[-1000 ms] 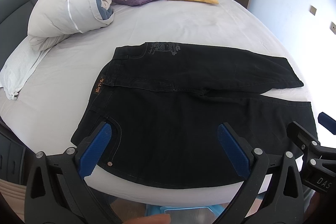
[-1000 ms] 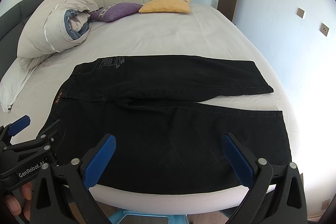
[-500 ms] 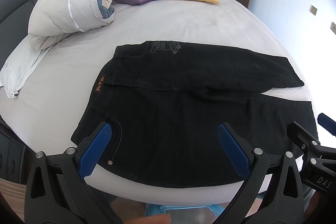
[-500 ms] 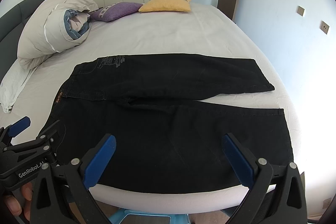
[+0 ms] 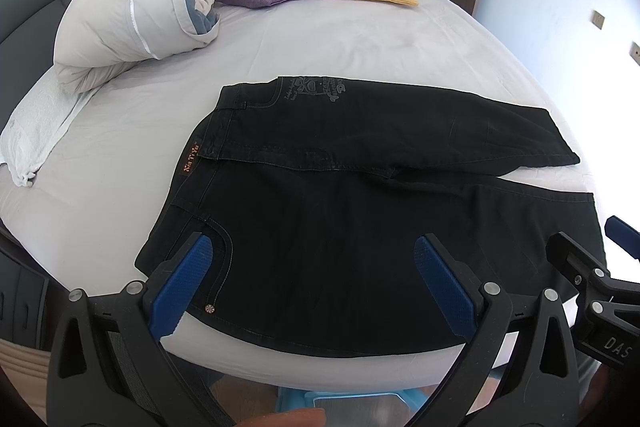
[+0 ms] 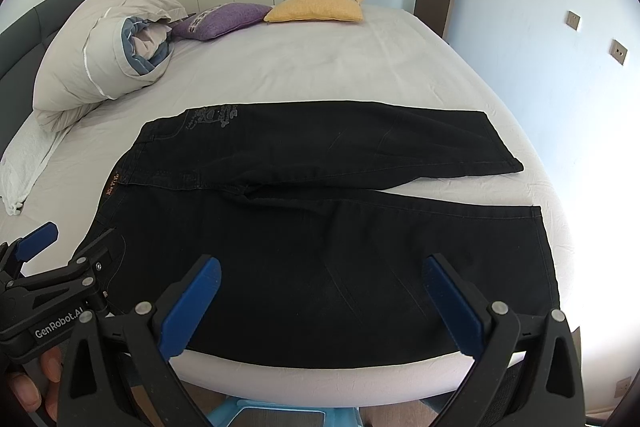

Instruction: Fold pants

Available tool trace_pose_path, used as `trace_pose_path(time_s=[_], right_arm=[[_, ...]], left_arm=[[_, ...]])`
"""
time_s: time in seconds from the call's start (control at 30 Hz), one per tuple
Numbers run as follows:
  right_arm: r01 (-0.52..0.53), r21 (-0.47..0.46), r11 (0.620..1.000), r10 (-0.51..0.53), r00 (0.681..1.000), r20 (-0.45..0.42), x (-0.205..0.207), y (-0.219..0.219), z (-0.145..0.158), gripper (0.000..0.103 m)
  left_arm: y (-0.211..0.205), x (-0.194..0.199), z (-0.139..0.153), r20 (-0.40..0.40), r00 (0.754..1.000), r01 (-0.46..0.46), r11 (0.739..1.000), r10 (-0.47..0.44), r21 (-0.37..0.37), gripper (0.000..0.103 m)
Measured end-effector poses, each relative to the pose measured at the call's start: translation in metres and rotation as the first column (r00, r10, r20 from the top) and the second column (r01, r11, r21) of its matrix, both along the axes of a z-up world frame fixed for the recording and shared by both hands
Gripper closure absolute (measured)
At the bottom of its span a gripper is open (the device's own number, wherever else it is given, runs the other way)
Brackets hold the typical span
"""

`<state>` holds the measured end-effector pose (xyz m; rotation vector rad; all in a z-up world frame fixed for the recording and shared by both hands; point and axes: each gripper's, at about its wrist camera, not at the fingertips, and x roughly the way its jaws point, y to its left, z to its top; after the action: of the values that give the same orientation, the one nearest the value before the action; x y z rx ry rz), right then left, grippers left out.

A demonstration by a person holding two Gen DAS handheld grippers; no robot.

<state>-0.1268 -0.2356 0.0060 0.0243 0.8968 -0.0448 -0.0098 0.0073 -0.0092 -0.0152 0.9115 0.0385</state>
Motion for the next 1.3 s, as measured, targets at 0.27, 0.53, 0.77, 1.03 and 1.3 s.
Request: trace_pose_path(time_s=[0.27, 0.53, 0.77, 1.03, 1.3], right_arm=[[0.001, 0.003, 1.000, -0.001, 1.000, -0.003, 0.000, -0.001, -0.002, 0.000], [0.002, 0.004, 1.000, -0.002, 1.000, -0.004, -0.001, 0.000, -0.002, 0.000], [-0.007, 0.004, 1.000, 0.007, 1.000, -0.004, 0.000, -0.003, -0.005, 0.000], [-0.155, 0.124, 0.980, 0.147, 0.987, 0.068, 0.037, -0.040, 0.003, 0.000], [-0.329, 0.173, 0.928, 0.317, 0.943, 0.098, 0.115, -0.070, -0.011, 0.000]], left_arm=[[0.000, 0.000, -0.002, -0.001, 1.000, -0.001, 1.000, 0.001, 0.000, 0.000], [0.000, 0.000, -0.001, -0.001, 1.000, 0.000, 1.000, 0.000, 0.000, 0.000], [-0.002, 0.001, -0.009, -0.005, 1.000, 0.013, 1.000, -0.013, -0.009, 0.000], [0.010, 0.067, -0.014, 0.017, 0.981, 0.194, 0.981, -0.194, -0.023, 0.000], [0.025, 0.226, -0.052, -0.131, 0.925, 0.372, 0.920, -0.357, 0.123, 0.000]])
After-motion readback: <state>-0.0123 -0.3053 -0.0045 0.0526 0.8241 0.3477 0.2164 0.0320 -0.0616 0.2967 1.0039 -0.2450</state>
